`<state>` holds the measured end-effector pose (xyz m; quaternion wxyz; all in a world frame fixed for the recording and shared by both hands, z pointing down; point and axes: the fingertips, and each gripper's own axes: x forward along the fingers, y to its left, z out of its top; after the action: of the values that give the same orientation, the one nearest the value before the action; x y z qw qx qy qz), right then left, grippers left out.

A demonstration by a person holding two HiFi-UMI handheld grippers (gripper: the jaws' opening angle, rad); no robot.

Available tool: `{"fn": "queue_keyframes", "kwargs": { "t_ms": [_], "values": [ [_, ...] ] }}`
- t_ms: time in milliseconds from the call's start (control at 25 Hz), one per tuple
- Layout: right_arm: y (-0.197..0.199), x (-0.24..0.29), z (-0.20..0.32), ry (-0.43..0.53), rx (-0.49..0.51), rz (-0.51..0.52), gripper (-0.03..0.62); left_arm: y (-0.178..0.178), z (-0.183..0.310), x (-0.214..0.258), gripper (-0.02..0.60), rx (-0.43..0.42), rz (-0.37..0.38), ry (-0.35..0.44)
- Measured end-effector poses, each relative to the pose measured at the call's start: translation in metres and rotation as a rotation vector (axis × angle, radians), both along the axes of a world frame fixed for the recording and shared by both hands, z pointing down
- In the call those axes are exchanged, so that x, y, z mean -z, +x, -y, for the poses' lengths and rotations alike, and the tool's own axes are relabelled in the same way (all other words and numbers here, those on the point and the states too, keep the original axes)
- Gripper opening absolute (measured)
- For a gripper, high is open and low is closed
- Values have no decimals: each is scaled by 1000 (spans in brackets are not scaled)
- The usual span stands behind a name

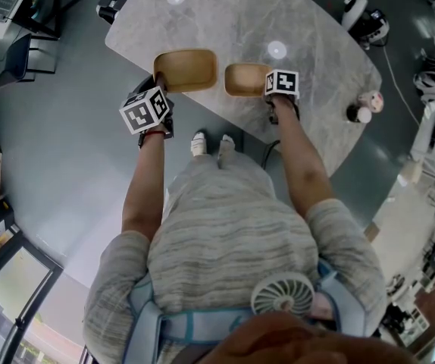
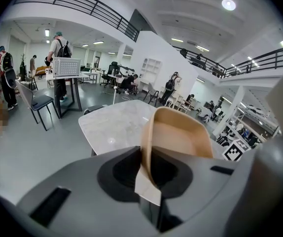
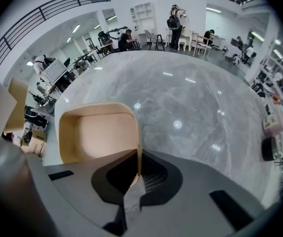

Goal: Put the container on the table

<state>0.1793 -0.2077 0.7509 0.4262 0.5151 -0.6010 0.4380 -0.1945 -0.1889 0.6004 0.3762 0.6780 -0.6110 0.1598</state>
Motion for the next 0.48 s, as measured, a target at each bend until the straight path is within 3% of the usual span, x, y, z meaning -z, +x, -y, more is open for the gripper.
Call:
{"fn": "queue_keyframes", "kwargs": {
  "t_ms": [480],
  "values": [
    [4, -19, -8, -69, 6, -26, 3, 4, 2, -3, 37, -6, -2, -13]
  ]
}}
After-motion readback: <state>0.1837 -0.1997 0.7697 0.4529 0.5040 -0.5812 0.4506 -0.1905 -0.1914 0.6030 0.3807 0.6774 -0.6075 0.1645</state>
